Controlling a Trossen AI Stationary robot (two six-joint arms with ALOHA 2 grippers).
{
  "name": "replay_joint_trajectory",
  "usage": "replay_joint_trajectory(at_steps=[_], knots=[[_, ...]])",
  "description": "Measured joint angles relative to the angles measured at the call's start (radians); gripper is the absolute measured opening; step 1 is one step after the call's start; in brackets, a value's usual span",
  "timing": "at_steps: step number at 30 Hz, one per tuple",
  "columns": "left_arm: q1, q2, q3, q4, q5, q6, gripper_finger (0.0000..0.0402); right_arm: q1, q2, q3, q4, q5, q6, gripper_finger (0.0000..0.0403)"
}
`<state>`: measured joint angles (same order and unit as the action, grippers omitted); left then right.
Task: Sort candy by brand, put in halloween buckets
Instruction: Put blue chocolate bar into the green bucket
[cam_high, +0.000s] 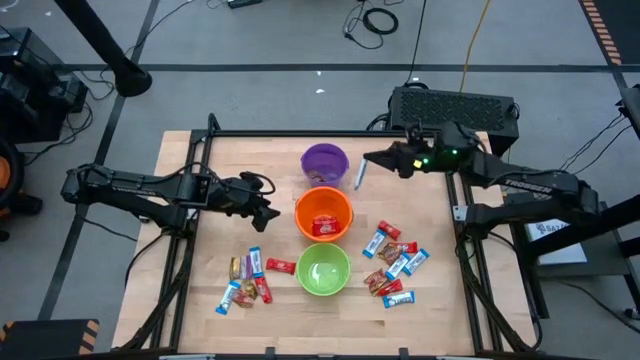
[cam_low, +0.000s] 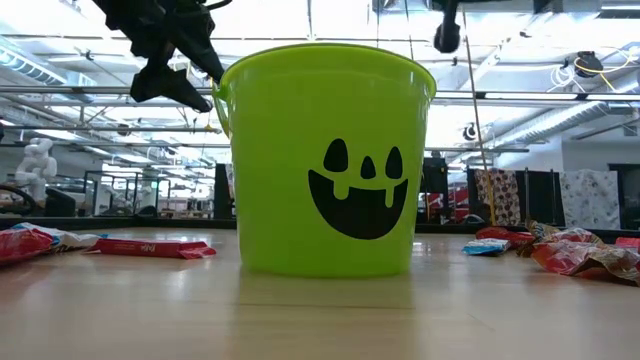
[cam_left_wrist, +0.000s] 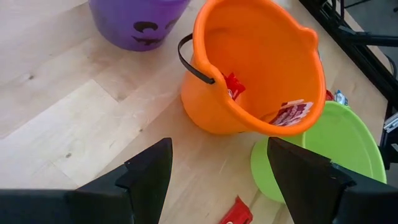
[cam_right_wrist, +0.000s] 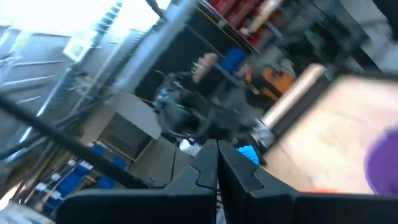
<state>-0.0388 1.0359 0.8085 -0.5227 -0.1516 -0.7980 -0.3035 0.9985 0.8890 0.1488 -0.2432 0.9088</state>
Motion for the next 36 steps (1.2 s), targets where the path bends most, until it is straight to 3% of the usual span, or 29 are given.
replay_joint_trajectory(at_steps=[6, 12, 21, 36], knots=[[-0.001, 0.0, 0.0, 0.028, 0.0, -0.006, 0.027, 0.043, 0.001, 0.0, 0.123, 0.0, -0.148, 0.0], [-0.001, 0.0, 0.0, 0.046, -0.001, -0.007, 0.027, 0.074, 0.001, 0.0, 0.169, 0.001, -0.187, 0.0], [-0.001, 0.0, 0.0, 0.045, -0.002, -0.007, 0.027, 0.084, 0.001, 0.0, 0.173, 0.019, -0.06, 0.0], [-0.001, 0.0, 0.0, 0.044, -0.011, -0.005, 0.027, 0.085, 0.001, 0.0, -0.075, 0.265, 0.219, 0.0]])
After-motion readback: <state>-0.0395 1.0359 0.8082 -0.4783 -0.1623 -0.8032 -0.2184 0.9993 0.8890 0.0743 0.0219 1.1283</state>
